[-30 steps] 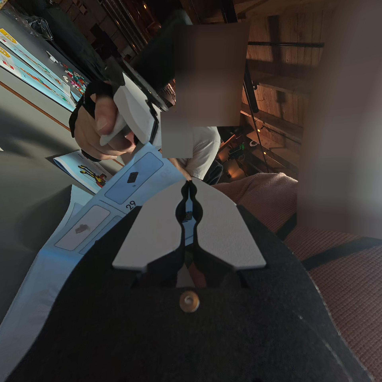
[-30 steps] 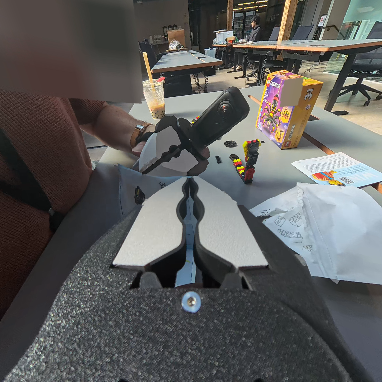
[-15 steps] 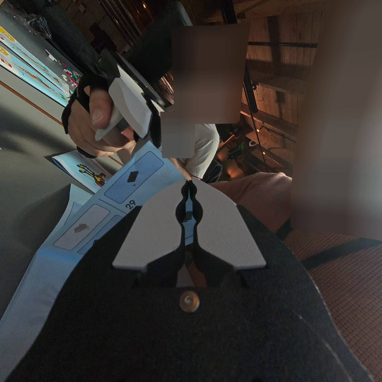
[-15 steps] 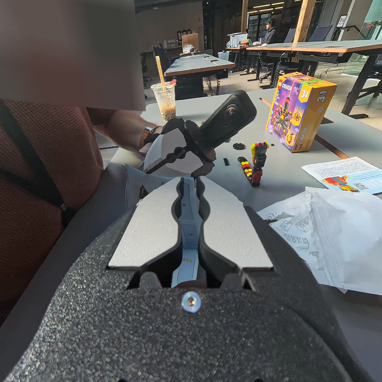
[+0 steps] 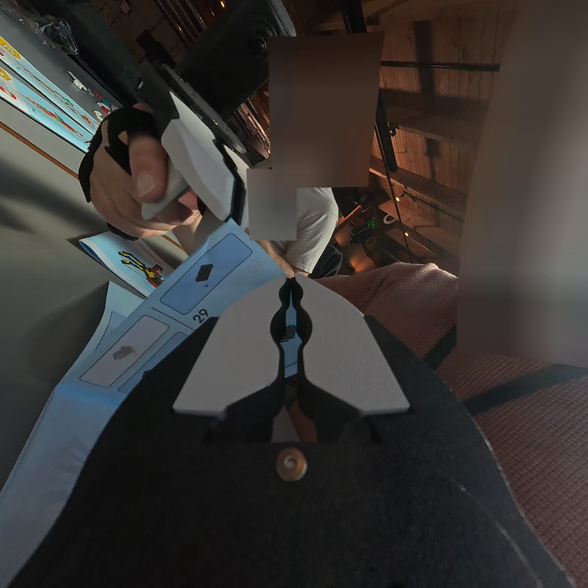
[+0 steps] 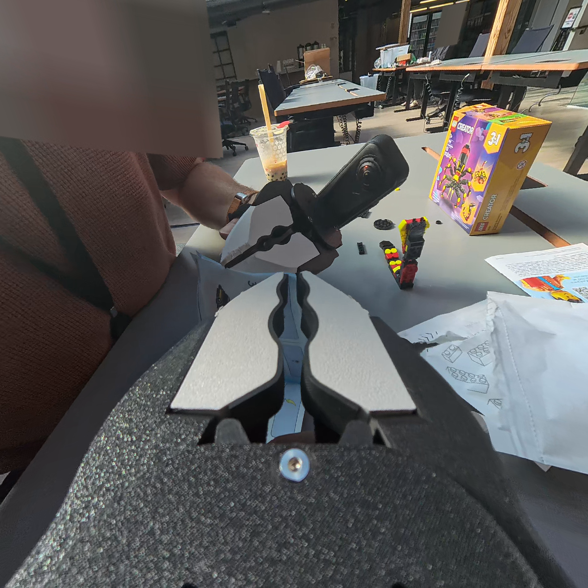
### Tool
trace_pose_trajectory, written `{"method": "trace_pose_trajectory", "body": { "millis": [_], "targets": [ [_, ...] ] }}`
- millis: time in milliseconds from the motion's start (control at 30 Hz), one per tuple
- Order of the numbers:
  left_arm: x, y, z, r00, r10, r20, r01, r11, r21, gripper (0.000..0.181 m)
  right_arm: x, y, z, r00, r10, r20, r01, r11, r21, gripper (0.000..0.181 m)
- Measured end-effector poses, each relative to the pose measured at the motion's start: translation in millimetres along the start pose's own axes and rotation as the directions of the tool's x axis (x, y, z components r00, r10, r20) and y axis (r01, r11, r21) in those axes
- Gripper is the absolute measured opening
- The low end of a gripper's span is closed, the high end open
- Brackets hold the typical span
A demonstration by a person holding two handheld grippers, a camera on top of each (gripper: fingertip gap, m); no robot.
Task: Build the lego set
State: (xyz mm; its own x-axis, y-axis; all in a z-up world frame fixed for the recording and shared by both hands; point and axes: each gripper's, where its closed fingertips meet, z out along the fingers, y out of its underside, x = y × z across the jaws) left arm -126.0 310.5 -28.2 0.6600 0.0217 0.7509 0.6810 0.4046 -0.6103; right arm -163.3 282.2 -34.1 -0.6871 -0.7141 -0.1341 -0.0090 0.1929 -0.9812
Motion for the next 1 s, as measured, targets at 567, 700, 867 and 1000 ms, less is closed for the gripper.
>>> {"method": "trace_pose_trajectory", "body": {
  "millis": [567,700,867,1000],
  "targets": [
    [7,-15,-15,1.0,0.026,0.009,-0.027,0.997,0.072,0.002,-1,-1,-1,1.0,-0.014,-0.005,0.014,1.0,0.02,0.0],
    [10,-32,-23,0.965,0.217,0.15,-0.223,0.975,0.025,0.0,-2,-2,2,1.0,-0.012,0.003,0.012,0.999,0.031,0.0],
    [-17,-34,-23,0.707,0.605,0.367,-0.465,0.788,-0.403,0.0,-3,2,11,1.0,-0.009,0.025,0.009,1.0,0.013,0.0],
    [-26,-21,-29,0.651,0.662,0.371,-0.425,0.724,-0.543,0.0,-8,3,2,1.0,-0.008,0.015,0.007,1.0,0.011,0.0]
  ]
}}
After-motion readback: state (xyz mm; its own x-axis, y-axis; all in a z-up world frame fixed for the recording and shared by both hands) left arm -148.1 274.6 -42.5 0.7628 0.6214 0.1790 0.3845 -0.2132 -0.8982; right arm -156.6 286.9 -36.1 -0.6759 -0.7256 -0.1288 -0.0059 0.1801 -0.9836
